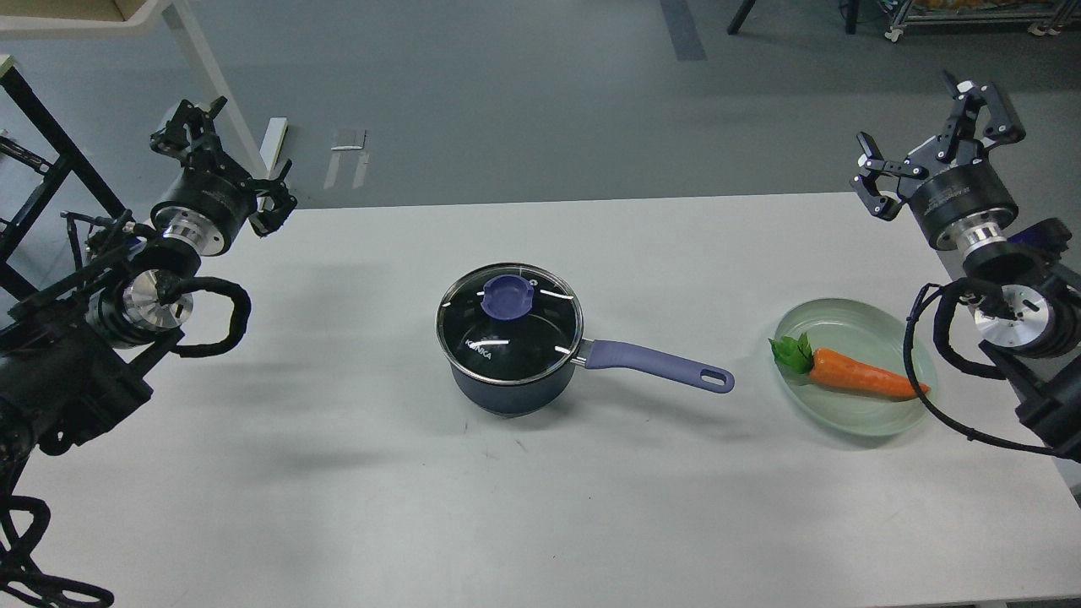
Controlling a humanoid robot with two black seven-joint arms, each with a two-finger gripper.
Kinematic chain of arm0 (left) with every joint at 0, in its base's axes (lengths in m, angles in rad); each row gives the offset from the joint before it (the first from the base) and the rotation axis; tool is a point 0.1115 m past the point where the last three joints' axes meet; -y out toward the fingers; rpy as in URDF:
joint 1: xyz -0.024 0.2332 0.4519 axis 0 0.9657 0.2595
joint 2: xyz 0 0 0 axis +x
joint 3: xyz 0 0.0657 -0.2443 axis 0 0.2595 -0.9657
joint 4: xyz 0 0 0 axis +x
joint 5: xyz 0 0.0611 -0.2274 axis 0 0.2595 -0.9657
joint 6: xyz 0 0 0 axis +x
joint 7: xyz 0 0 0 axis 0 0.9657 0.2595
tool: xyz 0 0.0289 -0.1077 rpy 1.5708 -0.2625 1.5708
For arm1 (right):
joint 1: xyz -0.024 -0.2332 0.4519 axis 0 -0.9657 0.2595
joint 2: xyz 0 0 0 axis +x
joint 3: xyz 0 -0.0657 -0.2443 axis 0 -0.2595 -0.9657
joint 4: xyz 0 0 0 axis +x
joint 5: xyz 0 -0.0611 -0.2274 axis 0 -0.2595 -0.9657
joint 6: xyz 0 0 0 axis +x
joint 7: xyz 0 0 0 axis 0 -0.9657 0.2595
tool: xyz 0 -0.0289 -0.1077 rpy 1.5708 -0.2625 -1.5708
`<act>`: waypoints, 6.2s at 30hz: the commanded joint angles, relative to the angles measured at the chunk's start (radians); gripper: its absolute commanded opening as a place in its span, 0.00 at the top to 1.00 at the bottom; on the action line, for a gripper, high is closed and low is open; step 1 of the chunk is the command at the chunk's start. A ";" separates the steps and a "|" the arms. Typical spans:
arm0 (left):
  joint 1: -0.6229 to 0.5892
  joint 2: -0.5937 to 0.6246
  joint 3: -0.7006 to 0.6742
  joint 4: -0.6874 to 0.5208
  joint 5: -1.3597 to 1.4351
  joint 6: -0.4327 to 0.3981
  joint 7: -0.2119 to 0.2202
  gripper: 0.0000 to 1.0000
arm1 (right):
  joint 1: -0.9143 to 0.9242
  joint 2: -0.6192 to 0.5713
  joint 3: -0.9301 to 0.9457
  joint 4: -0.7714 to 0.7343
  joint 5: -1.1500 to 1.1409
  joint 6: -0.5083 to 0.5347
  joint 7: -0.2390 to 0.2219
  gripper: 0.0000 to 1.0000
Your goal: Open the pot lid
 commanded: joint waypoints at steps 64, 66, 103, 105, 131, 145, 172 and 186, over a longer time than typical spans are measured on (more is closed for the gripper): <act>-0.050 0.217 0.001 -0.265 0.518 0.023 -0.015 0.01 | 0.679 0.222 -1.178 0.357 -1.574 -0.236 0.021 0.65; -0.052 0.217 -0.002 -0.288 0.612 0.022 -0.028 0.01 | 0.679 0.222 -1.178 0.357 -1.575 -0.237 0.021 0.70; -0.126 0.057 0.303 -0.539 2.206 0.370 -0.051 0.04 | 0.685 0.239 -1.172 0.361 -1.574 -0.243 0.029 0.78; -0.123 0.049 0.303 -0.525 2.206 0.373 -0.051 0.04 | 0.687 0.239 -1.172 0.361 -1.574 -0.243 0.029 0.78; -0.119 0.016 0.381 -0.442 2.206 0.428 -0.063 0.48 | 0.693 0.239 -1.172 0.360 -1.574 -0.243 0.037 0.78; -0.139 0.039 0.412 -0.457 2.166 0.439 -0.063 0.58 | 0.693 0.234 -1.172 0.358 -1.574 -0.243 0.037 0.77; -0.058 0.413 0.421 -0.465 2.022 0.442 -0.144 0.59 | 0.690 0.228 -1.170 0.352 -1.569 -0.243 0.043 0.76; 0.049 0.313 0.535 -0.158 2.013 0.612 -0.144 0.58 | 0.682 0.228 -1.172 0.352 -1.569 -0.242 0.043 0.75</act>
